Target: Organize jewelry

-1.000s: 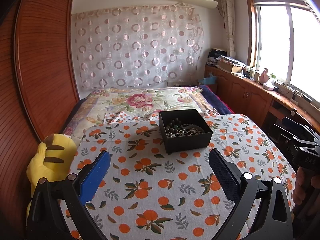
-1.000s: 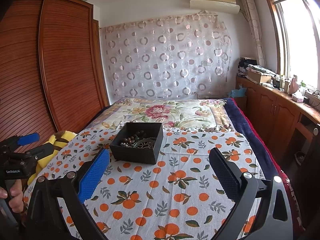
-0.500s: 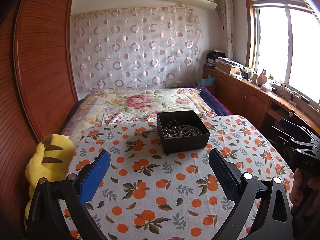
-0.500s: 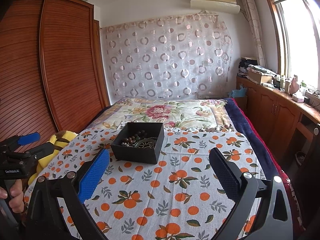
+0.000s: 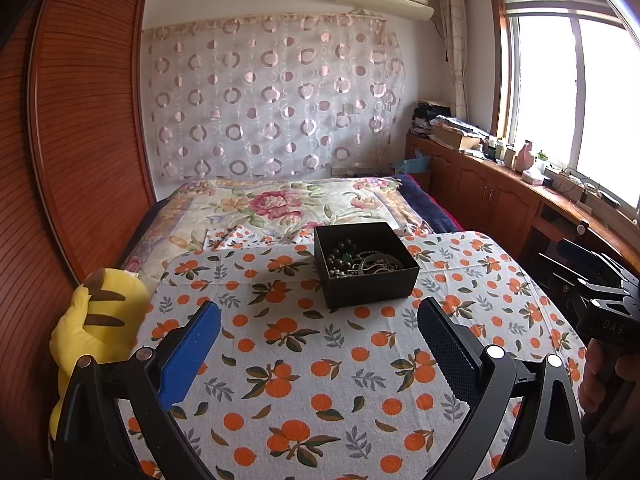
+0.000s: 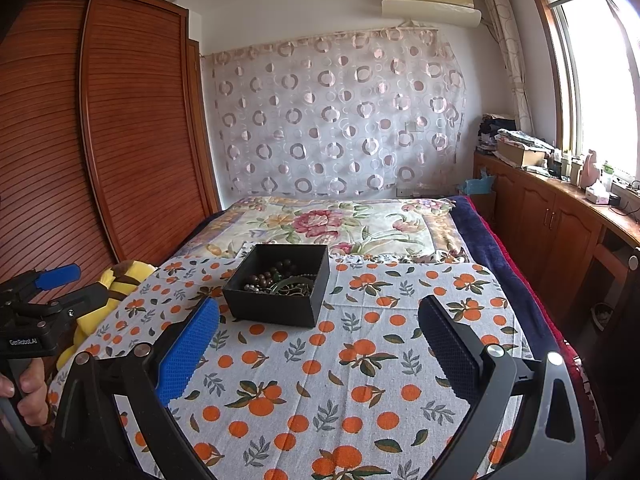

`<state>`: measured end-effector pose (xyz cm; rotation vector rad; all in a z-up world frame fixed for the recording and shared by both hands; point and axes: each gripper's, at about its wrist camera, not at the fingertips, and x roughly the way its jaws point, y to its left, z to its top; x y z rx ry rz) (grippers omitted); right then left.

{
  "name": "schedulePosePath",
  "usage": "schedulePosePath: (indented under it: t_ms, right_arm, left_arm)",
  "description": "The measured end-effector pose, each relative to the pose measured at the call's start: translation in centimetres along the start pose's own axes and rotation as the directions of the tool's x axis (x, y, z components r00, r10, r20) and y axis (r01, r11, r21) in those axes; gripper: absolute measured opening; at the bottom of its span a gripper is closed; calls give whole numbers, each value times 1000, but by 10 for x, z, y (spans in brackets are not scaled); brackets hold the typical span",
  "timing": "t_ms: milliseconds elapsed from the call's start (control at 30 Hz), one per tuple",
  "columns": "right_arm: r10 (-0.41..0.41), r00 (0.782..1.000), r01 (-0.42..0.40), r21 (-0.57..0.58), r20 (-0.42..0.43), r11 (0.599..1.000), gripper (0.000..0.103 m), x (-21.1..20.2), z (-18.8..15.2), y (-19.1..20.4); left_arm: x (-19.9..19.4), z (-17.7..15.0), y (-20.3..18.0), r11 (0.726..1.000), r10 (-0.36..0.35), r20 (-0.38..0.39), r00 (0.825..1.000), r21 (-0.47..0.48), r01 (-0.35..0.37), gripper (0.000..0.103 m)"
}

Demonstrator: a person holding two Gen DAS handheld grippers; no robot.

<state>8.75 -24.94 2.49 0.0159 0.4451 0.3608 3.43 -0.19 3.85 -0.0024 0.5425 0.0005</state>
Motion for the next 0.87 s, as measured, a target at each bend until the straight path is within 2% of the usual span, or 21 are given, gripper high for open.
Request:
schedulePosePath:
  t_ms: [867]
  right_arm:
    - [0,1000,0,-1,1,1000,100,0,-1,0]
  left_arm:
    - [-3,4,-9,1000,3,5,1000,-2,-3,95]
